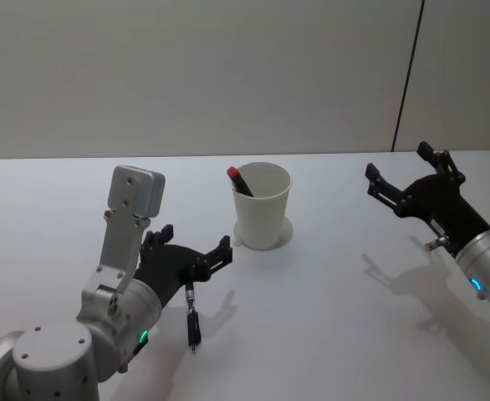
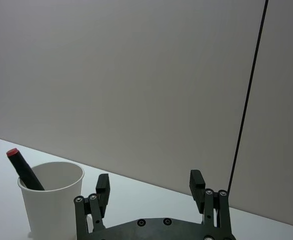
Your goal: Place the pen into the pen holder.
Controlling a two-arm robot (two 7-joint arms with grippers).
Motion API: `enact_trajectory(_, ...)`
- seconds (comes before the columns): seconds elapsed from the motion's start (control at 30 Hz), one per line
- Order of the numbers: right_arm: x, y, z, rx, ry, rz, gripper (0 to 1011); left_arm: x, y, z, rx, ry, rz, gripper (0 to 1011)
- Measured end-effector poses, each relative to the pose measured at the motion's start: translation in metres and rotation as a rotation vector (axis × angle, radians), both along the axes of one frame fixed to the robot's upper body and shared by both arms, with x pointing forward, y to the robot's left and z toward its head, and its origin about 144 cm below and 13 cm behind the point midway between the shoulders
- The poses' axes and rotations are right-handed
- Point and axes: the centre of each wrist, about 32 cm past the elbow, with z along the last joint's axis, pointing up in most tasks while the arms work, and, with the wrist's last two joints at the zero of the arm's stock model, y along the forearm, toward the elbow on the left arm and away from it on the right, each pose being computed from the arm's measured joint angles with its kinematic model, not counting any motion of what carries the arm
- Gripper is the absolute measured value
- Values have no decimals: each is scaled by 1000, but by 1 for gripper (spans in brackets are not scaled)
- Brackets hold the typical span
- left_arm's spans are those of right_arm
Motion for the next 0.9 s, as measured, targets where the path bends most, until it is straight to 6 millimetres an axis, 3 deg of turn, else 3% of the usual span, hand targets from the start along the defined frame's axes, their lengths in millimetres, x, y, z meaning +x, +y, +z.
enact_trajectory(0.9,0,0,0,0,0,0,1002,1,5,8,28,210,22,1001)
